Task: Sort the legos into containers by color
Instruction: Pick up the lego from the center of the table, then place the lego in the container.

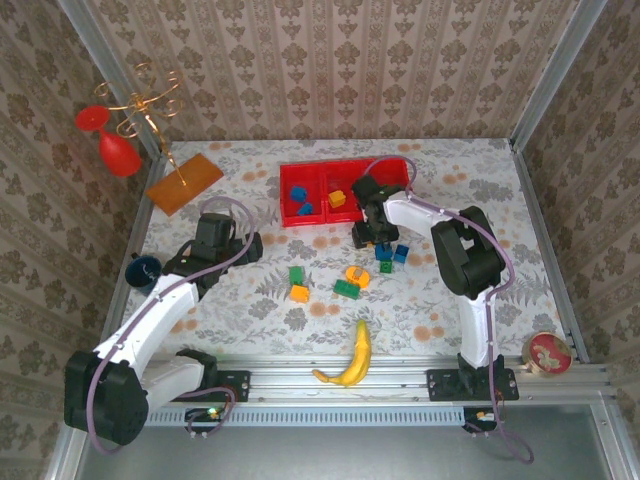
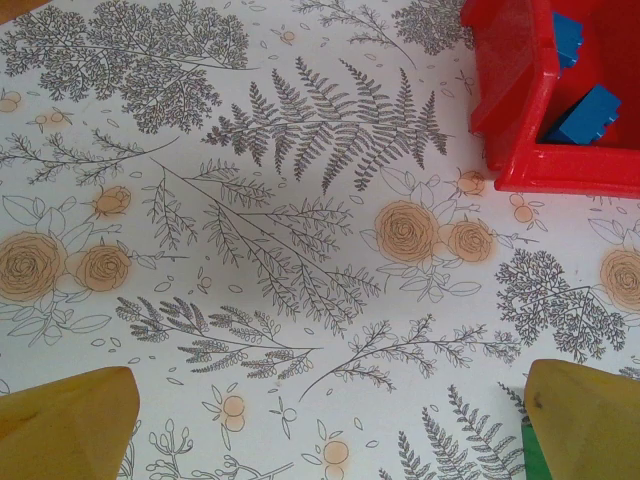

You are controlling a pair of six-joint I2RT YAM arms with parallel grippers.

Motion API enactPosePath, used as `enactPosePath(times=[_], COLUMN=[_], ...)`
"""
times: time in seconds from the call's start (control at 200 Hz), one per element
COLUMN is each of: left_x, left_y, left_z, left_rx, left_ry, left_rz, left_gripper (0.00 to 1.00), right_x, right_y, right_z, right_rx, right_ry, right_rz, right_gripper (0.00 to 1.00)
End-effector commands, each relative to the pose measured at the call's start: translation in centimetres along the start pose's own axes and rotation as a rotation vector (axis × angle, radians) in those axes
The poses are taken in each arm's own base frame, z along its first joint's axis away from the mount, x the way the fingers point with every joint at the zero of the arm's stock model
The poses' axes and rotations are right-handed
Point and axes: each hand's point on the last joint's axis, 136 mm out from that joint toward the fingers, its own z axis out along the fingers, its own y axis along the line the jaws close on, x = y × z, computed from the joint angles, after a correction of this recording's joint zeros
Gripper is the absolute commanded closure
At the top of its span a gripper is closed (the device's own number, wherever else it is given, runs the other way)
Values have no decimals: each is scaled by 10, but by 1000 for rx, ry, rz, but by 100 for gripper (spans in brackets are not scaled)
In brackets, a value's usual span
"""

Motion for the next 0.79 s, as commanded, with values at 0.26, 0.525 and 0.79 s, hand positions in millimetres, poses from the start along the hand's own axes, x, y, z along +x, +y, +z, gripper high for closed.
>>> enactPosePath(times=[0.26,0.525,0.79], left_x=[0,-3,-4], left_y=[4,4,2], left_z=[-1,-1,-1], left_rx=[1,10,21], left_ry=[-3,-9,-5], left_rz=[-26,-33,-38], left_gripper=[0,0,0], right_x=[-22,-41,-71], right_y=[8,11,17], right_z=[-56,-91,-103], right_rx=[-38,-68,-66], right_ry=[-140,-228,-275], right_rz=[24,37,26], right_gripper=[54,55,55])
